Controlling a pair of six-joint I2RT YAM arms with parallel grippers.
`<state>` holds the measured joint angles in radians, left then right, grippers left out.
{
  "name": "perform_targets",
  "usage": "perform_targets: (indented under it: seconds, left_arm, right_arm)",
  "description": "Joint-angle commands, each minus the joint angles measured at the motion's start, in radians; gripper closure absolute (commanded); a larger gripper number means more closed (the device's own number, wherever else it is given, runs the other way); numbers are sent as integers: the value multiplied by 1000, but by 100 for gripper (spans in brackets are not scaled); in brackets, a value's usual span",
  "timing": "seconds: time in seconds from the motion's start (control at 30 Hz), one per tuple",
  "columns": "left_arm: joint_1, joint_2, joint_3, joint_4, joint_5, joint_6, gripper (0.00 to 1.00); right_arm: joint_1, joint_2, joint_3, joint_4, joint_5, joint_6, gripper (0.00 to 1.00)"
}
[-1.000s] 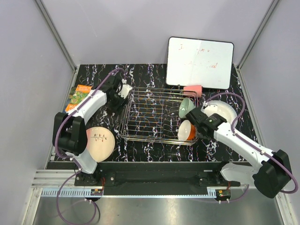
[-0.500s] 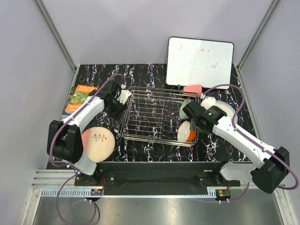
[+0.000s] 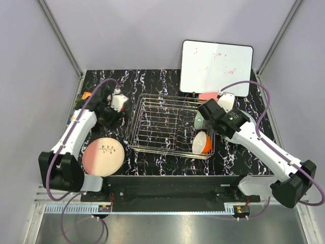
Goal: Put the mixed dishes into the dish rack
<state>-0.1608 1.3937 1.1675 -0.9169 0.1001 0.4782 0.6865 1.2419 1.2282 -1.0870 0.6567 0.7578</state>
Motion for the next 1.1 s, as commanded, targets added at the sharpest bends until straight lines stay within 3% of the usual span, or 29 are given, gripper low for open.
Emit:
perform_targets:
  seconds: [0.0, 0.17, 0.3, 0.6, 0.93, 1.07]
  left_arm:
    - [160, -84, 0, -62, 46, 114, 37]
    - [196, -97, 23, -111, 104, 97, 37]
    - [198, -134, -25, -102, 125, 122, 37]
    - [198, -113, 17, -96, 128, 94, 38]
    - [201, -75, 72, -91, 164, 83, 37]
    - [201, -52, 113, -91, 165, 80, 37]
  right_arm:
    - [-25, -18, 43, 111, 67, -44, 23]
    - [-71, 20, 51, 235, -64, -69, 25]
    - [-103, 92, 66, 285, 3, -80, 24]
    - [-386, 205, 125, 380, -84, -5, 23]
    - [-732, 123, -217, 369, -276, 262, 22]
    - [-755, 81, -239, 299, -305, 265, 18]
